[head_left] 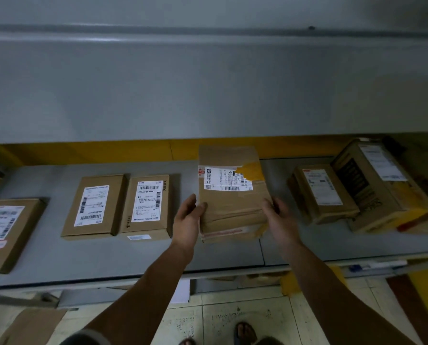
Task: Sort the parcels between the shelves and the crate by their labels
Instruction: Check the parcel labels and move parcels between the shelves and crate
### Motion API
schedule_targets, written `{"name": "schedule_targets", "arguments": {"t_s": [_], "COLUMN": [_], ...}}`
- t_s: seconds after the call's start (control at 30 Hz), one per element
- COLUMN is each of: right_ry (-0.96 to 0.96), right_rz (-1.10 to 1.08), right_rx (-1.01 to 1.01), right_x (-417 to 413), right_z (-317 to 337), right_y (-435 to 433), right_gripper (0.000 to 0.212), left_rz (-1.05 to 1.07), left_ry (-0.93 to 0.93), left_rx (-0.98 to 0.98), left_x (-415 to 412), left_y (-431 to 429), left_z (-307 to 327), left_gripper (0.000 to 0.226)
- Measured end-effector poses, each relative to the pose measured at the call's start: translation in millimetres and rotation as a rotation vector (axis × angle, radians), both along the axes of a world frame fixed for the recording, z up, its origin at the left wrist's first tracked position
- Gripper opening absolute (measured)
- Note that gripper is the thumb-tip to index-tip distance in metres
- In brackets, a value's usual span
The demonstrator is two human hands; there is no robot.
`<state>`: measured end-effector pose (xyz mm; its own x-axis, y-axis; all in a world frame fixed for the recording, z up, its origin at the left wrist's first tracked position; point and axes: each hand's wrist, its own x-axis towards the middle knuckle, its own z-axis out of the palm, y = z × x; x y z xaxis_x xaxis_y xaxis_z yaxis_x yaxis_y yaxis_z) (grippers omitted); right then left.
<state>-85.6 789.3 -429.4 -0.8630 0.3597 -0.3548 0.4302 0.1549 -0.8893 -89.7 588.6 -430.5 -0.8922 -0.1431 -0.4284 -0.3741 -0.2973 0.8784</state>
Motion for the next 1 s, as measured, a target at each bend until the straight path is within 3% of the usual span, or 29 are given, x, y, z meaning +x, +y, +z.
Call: {"name": "schedule_targets", "arguments": {"t_s": [0.23, 0.33, 0.53, 0.8, 1.0], "right_ry": [0.204, 0.29, 0.423, 0.339, 0.161], "right_rz": [-0.143, -0.128, 0.063, 0.355, 0.452], "right_rx": [0.143, 0.141, 0.06, -0.076, -0.086], "right_x": [35.6, 45.7, 55.4, 42.0, 34.2], "right_z": [15.6, 25.7, 38.9, 28.4, 11.1], "right_y": [-28.6, -55.8, -106.4, -160.6, -187.9], "right_gripper": [0.049, 0.034, 0.031, 0.032, 0.04], "left_rz": [0.026, 0.022, 0.1, 0.233, 0.293], "left_ry": [0.005, 0.006, -0.023, -0.033, -0.044], "left_rx": [0.022, 0.04, 0.068, -0.046, -0.081], "left_x": [20.9, 33.2, 53.1, 62.5, 57.6], "left_y": [-31.8, -50.6, -81.6, -113.4, -136.6], "left_z": [-1.0, -3.7, -4.9, 2.7, 2.4], "left_gripper": [0.035, 0.027, 0.023, 0.022, 0.018]}}
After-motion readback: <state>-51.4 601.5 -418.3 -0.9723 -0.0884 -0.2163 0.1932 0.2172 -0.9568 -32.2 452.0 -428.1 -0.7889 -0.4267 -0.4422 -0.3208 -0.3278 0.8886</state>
